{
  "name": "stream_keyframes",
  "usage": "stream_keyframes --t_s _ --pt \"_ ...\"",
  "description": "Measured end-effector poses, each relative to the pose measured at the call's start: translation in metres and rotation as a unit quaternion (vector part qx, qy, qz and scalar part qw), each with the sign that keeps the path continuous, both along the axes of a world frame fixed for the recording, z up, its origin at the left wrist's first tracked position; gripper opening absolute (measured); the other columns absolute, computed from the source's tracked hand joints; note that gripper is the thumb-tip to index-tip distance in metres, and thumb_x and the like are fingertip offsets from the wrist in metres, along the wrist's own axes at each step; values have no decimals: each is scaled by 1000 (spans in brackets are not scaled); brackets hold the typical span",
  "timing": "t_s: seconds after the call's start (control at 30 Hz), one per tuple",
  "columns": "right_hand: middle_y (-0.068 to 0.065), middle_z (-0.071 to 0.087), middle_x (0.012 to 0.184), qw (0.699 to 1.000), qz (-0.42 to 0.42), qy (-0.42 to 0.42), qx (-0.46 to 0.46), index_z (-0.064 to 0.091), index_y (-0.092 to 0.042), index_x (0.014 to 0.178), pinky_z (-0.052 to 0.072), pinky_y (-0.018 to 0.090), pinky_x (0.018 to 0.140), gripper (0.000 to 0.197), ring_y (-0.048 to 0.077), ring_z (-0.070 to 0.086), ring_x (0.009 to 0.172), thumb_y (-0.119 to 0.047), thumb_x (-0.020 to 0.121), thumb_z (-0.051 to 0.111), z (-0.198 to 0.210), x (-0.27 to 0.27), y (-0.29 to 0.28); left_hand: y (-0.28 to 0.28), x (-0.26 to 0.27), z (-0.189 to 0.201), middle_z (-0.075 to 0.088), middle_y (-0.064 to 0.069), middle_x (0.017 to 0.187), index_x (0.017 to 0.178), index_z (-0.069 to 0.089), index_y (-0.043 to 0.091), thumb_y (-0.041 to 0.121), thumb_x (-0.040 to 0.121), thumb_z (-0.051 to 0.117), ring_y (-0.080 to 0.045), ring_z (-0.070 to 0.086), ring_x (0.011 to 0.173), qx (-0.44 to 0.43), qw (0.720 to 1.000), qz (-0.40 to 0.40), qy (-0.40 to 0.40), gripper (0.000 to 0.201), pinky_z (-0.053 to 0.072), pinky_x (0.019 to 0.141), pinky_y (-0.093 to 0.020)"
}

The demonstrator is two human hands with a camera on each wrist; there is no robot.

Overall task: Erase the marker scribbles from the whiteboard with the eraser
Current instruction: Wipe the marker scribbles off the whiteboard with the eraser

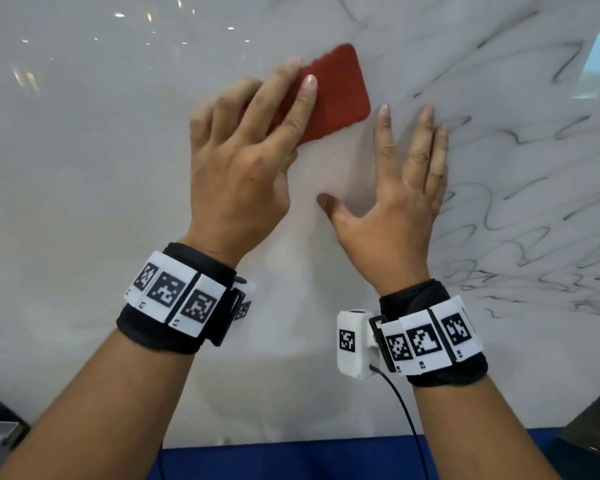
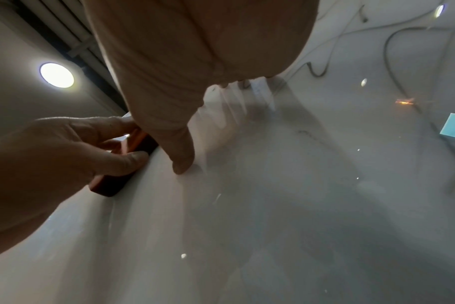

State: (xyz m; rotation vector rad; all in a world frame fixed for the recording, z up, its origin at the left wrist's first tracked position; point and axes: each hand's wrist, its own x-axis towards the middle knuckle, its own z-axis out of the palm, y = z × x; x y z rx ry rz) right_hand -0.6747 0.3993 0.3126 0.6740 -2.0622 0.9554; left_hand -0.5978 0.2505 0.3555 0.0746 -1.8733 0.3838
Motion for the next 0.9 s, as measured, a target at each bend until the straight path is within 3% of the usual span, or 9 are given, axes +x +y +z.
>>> stream_keyframes --t_s 0.13,0.3,0.43,0.6,0.7,0.8,0.9 --pt "13 3 165 1000 8 -8 0 19 -29 157 9 50 122 103 33 -1 152 -56 75 74 2 3 0 5 -2 13 42 1 153 148 44 18 19 81 64 -18 32 126 103 991 2 84 70 36 98 -40" --pt "17 10 164 998 29 9 -46 27 -21 156 13 53 121 100 35 4 151 -48 74 77 17 6 3 7 -1 4 42 3 153 149 43 21 17 85 60 -20 34 127 6 1000 -1 -6 66 34 98 -40" --pt "15 3 165 999 34 30 2 19 -24 158 12 56 120 108 34 -1 151 -54 72 78 50 -2 10 -3 4 21 41 4 153 150 42 22 19 82 62 -21 36 129 111 991 21 77 71 35 100 -40" --pt "12 -3 165 996 22 49 65 12 -31 158 6 55 121 110 32 -6 152 -63 73 73 61 -15 10 1 2 11 44 1 152 146 47 21 15 86 61 -23 37 127 -16 1000 -15 -8 62 36 99 -44" --pt "9 -6 166 996 19 51 71 9 -34 158 3 51 122 109 29 -8 152 -67 73 70 57 -17 12 -5 2 22 45 -3 149 148 45 20 18 85 62 -23 36 126 79 994 17 73 65 37 98 -44" --pt "8 -6 166 996 17 56 70 9 -35 158 2 49 122 109 27 -8 152 -67 72 70 57 -18 12 -4 0 39 45 -7 147 149 44 18 17 82 62 -28 41 127 188 969 19 158 69 40 99 -48" --pt "8 -5 166 996 19 60 65 10 -35 158 3 49 122 109 27 -7 152 -68 72 69 57 -19 11 11 -9 29 47 -7 147 147 46 18 15 83 63 -27 40 126 96 990 -1 99 66 39 98 -46"
